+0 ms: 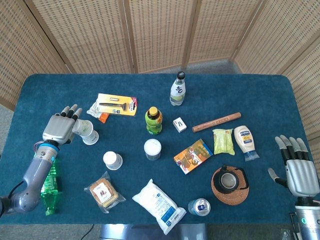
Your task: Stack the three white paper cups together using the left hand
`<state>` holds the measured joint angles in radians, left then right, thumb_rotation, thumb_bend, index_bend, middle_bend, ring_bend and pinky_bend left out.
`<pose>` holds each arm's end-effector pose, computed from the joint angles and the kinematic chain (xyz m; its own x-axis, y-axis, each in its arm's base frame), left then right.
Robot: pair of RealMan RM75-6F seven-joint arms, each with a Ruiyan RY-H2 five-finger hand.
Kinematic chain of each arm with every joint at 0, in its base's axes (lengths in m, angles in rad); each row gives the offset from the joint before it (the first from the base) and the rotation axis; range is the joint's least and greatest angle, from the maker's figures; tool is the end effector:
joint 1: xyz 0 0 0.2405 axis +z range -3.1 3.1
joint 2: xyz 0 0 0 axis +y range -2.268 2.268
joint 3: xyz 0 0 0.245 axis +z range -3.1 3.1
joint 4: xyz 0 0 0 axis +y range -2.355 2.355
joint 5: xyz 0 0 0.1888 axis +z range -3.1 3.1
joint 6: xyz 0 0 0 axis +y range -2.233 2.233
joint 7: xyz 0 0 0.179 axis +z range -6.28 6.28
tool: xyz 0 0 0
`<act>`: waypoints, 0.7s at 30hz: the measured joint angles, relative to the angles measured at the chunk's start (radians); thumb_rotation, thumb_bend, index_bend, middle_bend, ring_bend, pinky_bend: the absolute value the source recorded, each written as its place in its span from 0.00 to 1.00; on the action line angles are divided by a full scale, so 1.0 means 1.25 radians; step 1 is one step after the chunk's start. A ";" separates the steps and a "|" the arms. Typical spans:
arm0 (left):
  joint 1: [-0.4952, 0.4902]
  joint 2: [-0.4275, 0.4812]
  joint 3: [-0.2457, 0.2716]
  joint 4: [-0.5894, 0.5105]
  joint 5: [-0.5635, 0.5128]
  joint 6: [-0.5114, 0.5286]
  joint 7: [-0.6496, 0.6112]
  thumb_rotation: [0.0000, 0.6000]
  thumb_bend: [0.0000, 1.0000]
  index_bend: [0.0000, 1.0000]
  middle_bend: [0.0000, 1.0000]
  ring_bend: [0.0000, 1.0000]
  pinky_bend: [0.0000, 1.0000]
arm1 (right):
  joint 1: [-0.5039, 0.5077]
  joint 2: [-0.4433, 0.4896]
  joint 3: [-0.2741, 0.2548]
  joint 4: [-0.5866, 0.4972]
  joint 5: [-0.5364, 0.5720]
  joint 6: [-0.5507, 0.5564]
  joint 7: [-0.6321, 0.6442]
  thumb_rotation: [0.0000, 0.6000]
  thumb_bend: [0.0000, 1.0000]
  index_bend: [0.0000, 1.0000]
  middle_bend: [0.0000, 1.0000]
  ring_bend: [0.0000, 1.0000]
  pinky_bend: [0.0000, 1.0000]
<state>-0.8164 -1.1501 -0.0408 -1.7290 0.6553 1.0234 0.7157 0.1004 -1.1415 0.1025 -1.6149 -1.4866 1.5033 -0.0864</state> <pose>-0.2056 0.3724 0.1034 0.7152 0.3085 0.6271 0.6854 -0.1338 -0.7158 -0.2828 -0.2271 0.1795 0.4438 0.0730 0.8931 -0.8952 -0.0079 0.4455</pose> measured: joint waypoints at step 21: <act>-0.017 -0.049 0.023 0.047 -0.080 -0.024 0.043 1.00 0.50 0.00 0.00 0.00 0.32 | 0.000 0.000 0.000 0.000 0.000 0.000 0.000 1.00 0.30 0.00 0.00 0.00 0.00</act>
<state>-0.8377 -1.2109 -0.0117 -1.6703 0.5554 0.9930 0.7689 0.1002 -1.1417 0.1022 -1.6151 -1.4860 1.5033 -0.0866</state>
